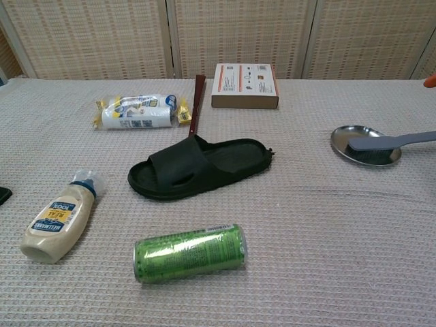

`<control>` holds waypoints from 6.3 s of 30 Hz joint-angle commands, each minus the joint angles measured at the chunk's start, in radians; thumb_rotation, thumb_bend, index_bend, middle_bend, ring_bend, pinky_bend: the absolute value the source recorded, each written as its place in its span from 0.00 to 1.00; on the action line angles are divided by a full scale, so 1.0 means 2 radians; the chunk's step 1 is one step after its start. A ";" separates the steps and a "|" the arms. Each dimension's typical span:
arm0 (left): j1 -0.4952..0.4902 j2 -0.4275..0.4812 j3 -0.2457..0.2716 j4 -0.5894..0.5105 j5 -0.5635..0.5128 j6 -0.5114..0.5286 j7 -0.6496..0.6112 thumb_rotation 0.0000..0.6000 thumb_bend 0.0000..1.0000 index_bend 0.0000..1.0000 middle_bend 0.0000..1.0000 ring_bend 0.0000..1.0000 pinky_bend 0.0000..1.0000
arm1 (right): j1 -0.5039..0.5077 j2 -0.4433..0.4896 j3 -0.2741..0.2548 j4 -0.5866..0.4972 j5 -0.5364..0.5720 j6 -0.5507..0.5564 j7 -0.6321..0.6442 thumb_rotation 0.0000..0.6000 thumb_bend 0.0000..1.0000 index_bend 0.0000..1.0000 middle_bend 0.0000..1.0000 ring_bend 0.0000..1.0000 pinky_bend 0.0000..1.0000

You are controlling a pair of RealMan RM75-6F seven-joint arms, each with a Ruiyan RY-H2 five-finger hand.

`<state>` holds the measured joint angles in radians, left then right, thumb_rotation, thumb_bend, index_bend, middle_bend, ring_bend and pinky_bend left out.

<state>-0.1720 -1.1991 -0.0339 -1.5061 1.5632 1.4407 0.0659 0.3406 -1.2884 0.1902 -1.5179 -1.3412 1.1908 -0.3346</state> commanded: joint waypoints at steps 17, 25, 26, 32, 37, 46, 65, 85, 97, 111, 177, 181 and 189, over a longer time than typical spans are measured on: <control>0.000 0.005 -0.004 0.007 -0.035 -0.020 -0.010 1.00 0.45 0.00 0.00 0.00 0.09 | 0.151 -0.186 0.036 0.286 0.118 -0.178 -0.015 1.00 0.12 0.27 0.17 0.00 0.11; -0.001 0.005 -0.006 0.012 -0.042 -0.023 -0.012 1.00 0.46 0.00 0.00 0.00 0.09 | 0.167 -0.207 0.034 0.332 0.110 -0.185 0.018 1.00 0.14 0.37 0.23 0.05 0.15; -0.001 0.005 -0.006 0.012 -0.043 -0.024 -0.013 1.00 0.46 0.00 0.00 0.00 0.09 | 0.168 -0.208 0.033 0.335 0.111 -0.187 0.019 1.00 0.14 0.39 0.23 0.06 0.16; 0.000 0.006 -0.005 0.011 -0.044 -0.024 -0.014 1.00 0.46 0.00 0.00 0.00 0.09 | 0.173 -0.218 0.028 0.350 0.110 -0.190 0.021 1.00 0.15 0.44 0.27 0.10 0.18; 0.000 0.007 -0.005 0.010 -0.044 -0.025 -0.014 1.00 0.46 0.00 0.00 0.00 0.09 | 0.172 -0.219 0.027 0.350 0.108 -0.182 0.024 1.00 0.15 0.50 0.31 0.14 0.24; -0.001 0.007 -0.003 0.009 -0.042 -0.025 -0.013 1.00 0.46 0.00 0.00 0.00 0.09 | 0.170 -0.217 0.023 0.350 0.106 -0.176 0.027 1.00 0.16 0.56 0.37 0.21 0.37; 0.000 0.009 0.000 0.009 -0.038 -0.023 -0.019 1.00 0.46 0.00 0.00 0.00 0.09 | 0.169 -0.235 0.011 0.372 0.076 -0.146 0.040 1.00 0.27 0.88 0.60 0.50 0.80; 0.000 0.011 0.003 0.006 -0.036 -0.025 -0.023 1.00 0.50 0.00 0.00 0.00 0.09 | 0.186 -0.217 -0.005 0.372 0.051 -0.189 0.070 1.00 0.45 0.96 0.66 0.62 0.99; -0.001 0.011 0.003 0.006 -0.038 -0.028 -0.025 1.00 0.51 0.00 0.00 0.00 0.09 | 0.190 -0.195 -0.008 0.359 0.023 -0.181 0.135 1.00 0.45 0.94 0.66 0.62 0.99; -0.003 0.015 0.009 -0.002 -0.027 -0.030 -0.031 1.00 0.51 0.00 0.00 0.00 0.09 | 0.217 -0.061 0.012 0.117 0.054 -0.178 -0.036 1.00 0.45 0.94 0.66 0.62 0.99; 0.026 0.049 0.019 -0.003 -0.004 0.010 -0.099 1.00 0.51 0.00 0.00 0.00 0.10 | 0.392 -0.319 -0.020 0.297 0.196 -0.224 -0.280 1.00 0.45 0.94 0.66 0.62 0.99; 0.026 0.049 0.018 -0.003 -0.006 0.008 -0.098 1.00 0.51 0.00 0.00 0.00 0.10 | 0.394 -0.317 -0.016 0.288 0.191 -0.226 -0.270 1.00 0.45 0.94 0.66 0.62 0.99; 0.025 0.049 0.018 -0.003 -0.003 0.008 -0.097 1.00 0.51 0.00 0.00 0.00 0.10 | 0.408 -0.334 -0.017 0.274 0.164 -0.226 -0.261 1.00 0.45 0.94 0.66 0.62 0.99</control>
<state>-0.1215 -1.1019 0.0020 -1.5119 1.5563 1.4572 -0.1284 1.1502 -1.9487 0.1569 -0.9698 -1.0058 0.7393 -0.8573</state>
